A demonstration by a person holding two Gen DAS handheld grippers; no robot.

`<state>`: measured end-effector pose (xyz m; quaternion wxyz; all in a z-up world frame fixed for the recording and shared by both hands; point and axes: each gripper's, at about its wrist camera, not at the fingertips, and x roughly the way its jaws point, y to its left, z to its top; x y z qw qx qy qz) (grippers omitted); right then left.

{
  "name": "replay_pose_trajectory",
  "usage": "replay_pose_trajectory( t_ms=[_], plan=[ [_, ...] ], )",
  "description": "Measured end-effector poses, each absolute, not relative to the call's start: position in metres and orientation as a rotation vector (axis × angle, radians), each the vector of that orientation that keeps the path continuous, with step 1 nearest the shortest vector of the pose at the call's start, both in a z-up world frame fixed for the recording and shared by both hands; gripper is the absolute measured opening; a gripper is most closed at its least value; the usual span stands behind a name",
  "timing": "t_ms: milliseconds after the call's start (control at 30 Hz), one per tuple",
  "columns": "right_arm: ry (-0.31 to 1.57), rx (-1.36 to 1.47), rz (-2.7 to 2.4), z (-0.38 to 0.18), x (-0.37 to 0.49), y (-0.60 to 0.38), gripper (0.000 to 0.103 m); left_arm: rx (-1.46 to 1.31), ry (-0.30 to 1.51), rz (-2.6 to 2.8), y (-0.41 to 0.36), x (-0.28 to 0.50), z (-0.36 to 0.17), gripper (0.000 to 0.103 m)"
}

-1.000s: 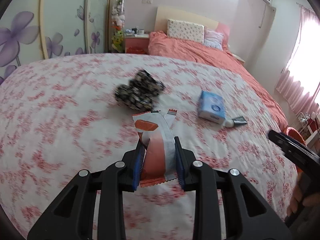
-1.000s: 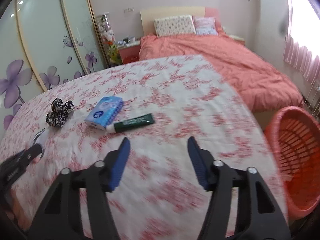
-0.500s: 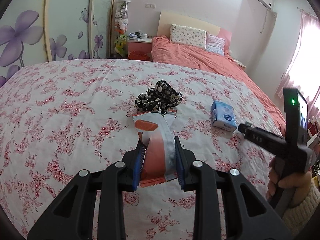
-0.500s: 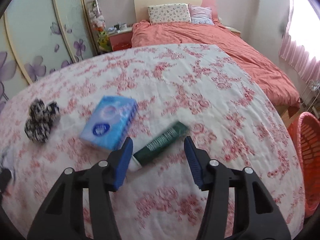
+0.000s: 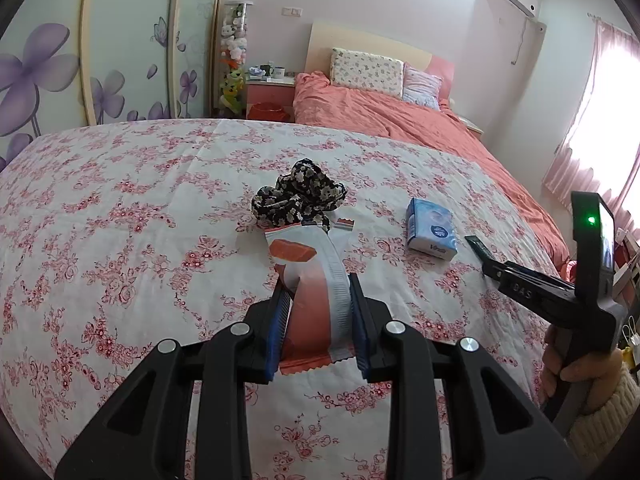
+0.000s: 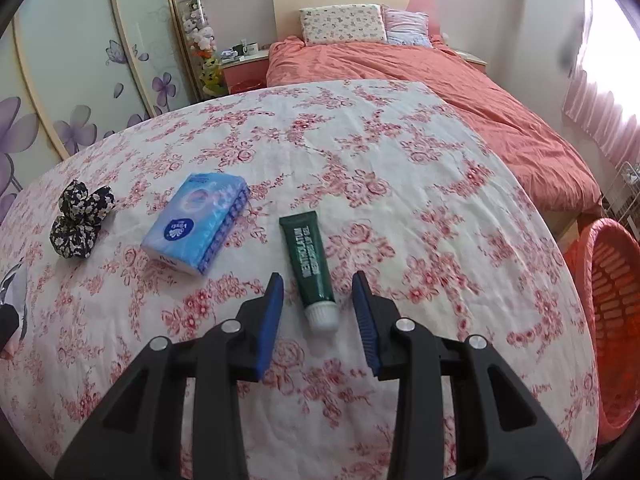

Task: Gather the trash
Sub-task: 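Grasp the green lip balm tube with the right tool while the left tool holds the wrapper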

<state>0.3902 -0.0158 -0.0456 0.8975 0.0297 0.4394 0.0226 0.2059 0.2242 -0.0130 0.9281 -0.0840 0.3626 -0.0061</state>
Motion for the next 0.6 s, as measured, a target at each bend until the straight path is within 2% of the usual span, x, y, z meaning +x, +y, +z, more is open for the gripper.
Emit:
replay_pose_trajectory(
  t_ms=[67, 100, 300, 600],
  plan=[
    [0.91, 0.045, 0.044, -0.046, 0.392, -0.013, 0.031, -0.171, 0.747, -0.013, 0.224, 0.208, -0.013, 0.029],
    [0.91, 0.04, 0.043, -0.046, 0.393, -0.013, 0.019, -0.171, 0.749, -0.014, 0.223, 0.208, -0.013, 0.029],
    [0.879, 0.076, 0.071, -0.037, 0.377, -0.027, 0.019, -0.162, 0.746, -0.022, 0.215, 0.209, -0.011, 0.029],
    [0.746, 0.12, 0.046, 0.011, 0.33, -0.078, 0.019, -0.136, 0.733, -0.067, 0.184, 0.208, -0.001, 0.029]
  ],
)
